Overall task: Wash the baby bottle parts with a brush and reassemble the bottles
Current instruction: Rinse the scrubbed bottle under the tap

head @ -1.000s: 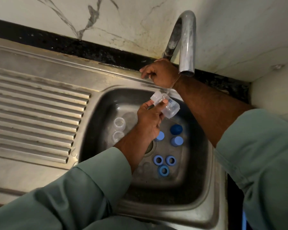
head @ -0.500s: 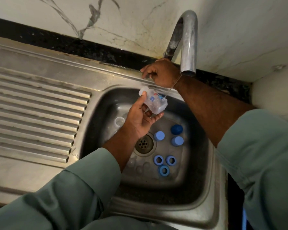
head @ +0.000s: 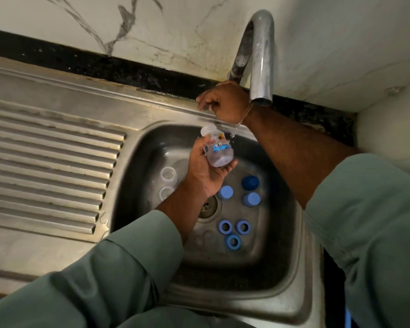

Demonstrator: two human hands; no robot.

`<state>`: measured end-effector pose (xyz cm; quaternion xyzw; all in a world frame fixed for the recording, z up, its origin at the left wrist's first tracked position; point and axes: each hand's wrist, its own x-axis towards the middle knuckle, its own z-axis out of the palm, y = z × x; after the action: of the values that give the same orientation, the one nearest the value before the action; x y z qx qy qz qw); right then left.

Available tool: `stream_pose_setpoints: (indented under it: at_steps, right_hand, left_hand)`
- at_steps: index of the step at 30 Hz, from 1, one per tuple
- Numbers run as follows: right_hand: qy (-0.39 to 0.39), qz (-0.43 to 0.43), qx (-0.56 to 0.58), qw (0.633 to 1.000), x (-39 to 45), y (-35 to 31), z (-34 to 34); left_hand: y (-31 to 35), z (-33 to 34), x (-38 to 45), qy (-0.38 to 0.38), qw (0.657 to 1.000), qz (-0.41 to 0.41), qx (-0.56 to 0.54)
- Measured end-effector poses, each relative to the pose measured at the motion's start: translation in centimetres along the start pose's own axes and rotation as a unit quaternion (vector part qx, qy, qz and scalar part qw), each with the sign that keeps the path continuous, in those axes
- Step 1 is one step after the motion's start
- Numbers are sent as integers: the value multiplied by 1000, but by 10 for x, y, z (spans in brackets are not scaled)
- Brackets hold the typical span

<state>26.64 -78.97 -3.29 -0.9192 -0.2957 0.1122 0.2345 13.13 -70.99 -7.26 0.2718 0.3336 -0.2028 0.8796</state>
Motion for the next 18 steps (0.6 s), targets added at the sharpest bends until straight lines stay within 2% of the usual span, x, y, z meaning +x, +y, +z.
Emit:
stream_pose_setpoints:
  at_steps: [6, 12, 15, 18]
  right_hand:
    - [-10, 4, -15, 1000, 0, -2, -1]
    - [-5, 6, -4, 1000, 1, -1, 1]
    - [-3, 10, -3, 1000, 1, 0, 1]
    - [-1, 8, 3, 1000, 0, 0, 0]
  left_hand:
    - [2, 9, -3, 11, 1000, 15, 15]
    - [-1, 10, -2, 75, 994, -6, 75]
    - [-2, 11, -5, 92, 992, -36, 78]
    - [-5, 14, -12, 90, 991, -95, 27]
